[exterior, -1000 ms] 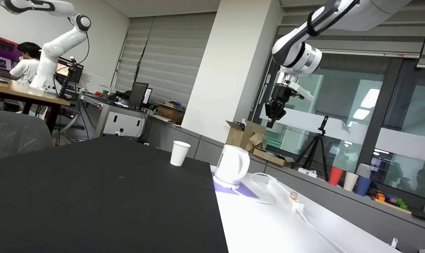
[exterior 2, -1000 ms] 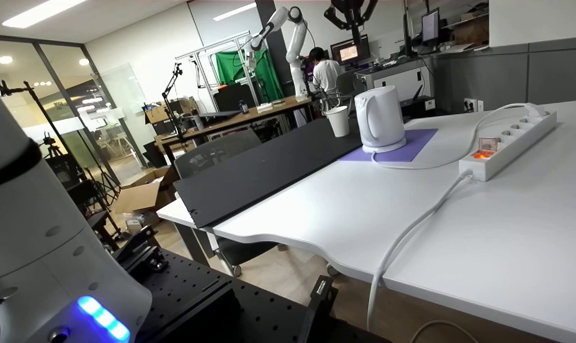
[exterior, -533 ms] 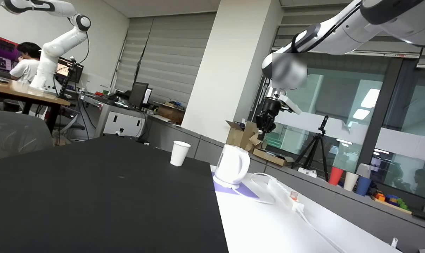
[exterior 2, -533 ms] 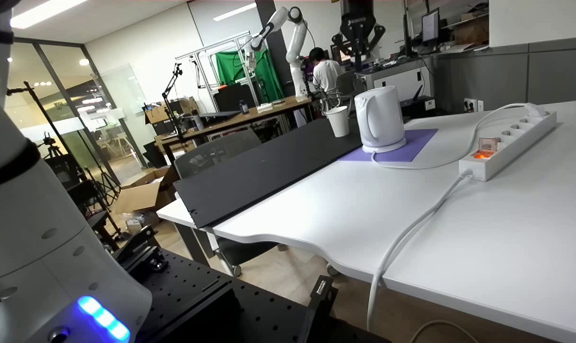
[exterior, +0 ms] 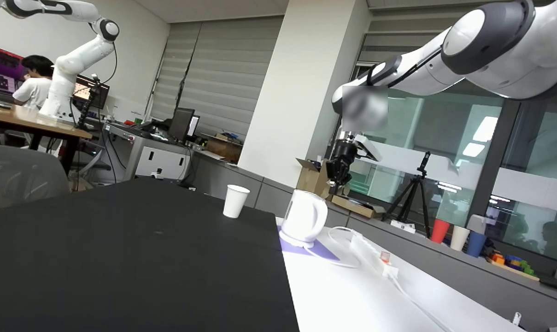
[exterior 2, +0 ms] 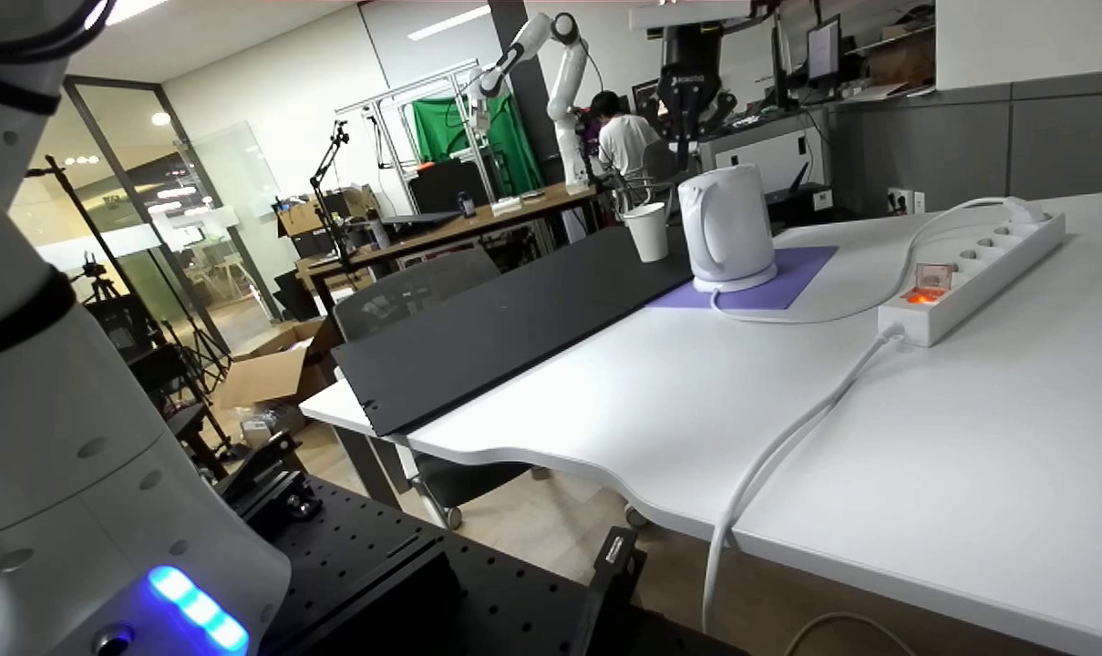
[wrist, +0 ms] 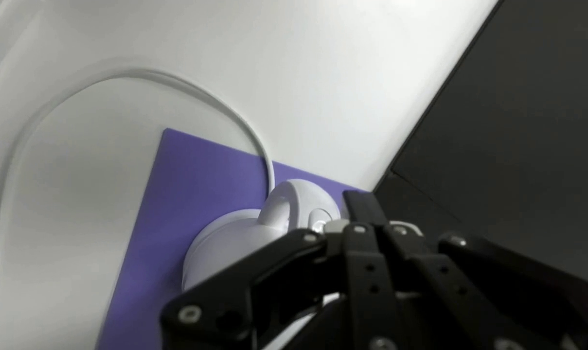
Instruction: Pick up the electric kettle
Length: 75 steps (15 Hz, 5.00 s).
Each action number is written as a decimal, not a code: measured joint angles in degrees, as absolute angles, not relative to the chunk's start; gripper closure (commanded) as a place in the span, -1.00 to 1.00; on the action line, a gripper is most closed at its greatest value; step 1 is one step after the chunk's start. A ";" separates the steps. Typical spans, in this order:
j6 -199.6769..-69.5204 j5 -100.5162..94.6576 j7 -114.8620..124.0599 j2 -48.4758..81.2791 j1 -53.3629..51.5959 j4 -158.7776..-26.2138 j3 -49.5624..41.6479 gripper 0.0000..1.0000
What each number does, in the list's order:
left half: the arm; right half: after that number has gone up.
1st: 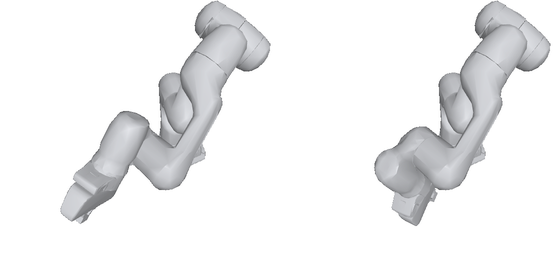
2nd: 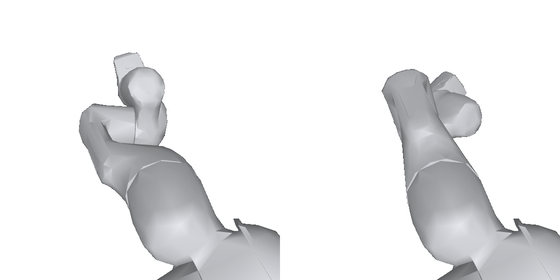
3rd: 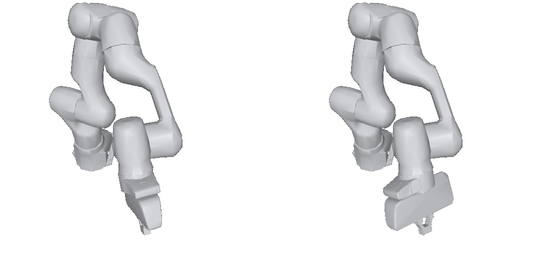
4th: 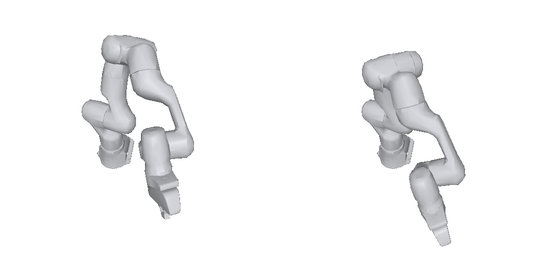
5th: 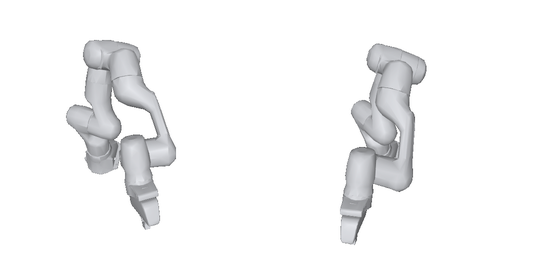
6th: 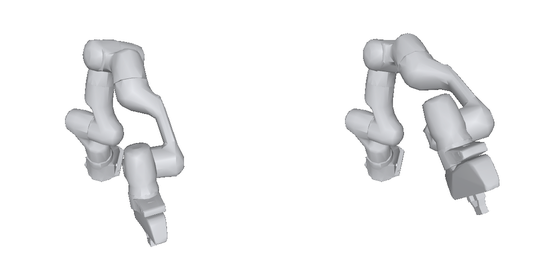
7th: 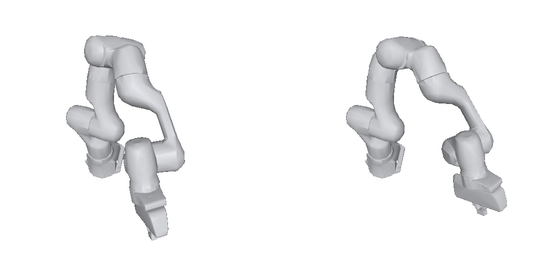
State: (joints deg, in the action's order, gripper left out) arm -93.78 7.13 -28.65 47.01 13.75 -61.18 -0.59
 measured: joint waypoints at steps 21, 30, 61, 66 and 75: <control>-86.69 7.31 -29.32 56.90 14.85 -47.19 1.00 1.00; -85.65 7.76 -29.33 57.33 14.83 -46.44 1.12 1.00; -91.62 7.75 -29.59 60.05 14.56 -42.87 1.10 1.00; -96.13 7.82 -30.57 59.92 14.41 -42.85 1.49 1.00; -103.85 7.30 -30.30 55.94 13.57 -42.80 1.05 -0.35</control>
State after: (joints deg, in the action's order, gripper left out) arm -103.85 7.30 -30.30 55.94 13.57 -42.80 1.05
